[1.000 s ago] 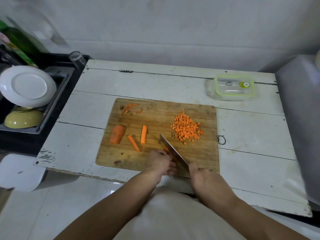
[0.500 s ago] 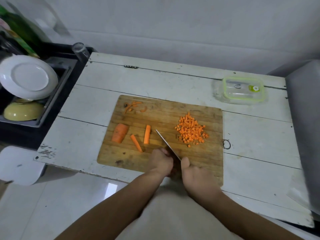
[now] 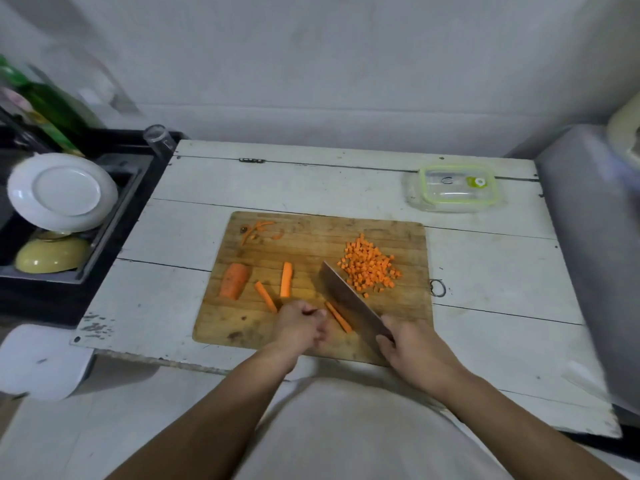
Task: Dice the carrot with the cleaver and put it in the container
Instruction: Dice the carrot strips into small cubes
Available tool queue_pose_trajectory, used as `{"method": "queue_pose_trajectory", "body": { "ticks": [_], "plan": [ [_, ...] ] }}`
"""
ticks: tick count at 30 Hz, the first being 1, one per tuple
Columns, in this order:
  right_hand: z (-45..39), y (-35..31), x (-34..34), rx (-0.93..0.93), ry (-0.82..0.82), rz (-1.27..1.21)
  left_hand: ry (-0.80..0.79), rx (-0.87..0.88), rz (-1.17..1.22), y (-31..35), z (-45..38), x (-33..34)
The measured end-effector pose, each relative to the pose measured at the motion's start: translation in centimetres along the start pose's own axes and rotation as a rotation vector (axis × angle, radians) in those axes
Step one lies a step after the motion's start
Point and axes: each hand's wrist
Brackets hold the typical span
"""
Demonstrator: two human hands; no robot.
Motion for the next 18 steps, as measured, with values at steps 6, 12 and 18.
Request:
{"method": "queue_pose_trajectory", "body": {
  "ticks": [6,12,18],
  "plan": [
    [0.1,-0.6,0.6,-0.011,-0.018,0.082,-0.067,-0.058,0.164,0.7,1.0,0.7],
    [0.5,-0.4,-1.3,0.043,0.018,-0.03,0.133,-0.019,0.014,1.6,1.0,0.3],
    [-0.4,-0.7,-4.7,0.365,-0.137,-0.722,-0.28,-0.069,0.672,3.9,1.3,-1.4]
  ]
}}
Point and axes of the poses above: each hand's wrist, its own z-axis away from the middle knuckle, its own x-axis out of the palm, y = z × x, and after that the axes turned 12 degrees about y, right-handed
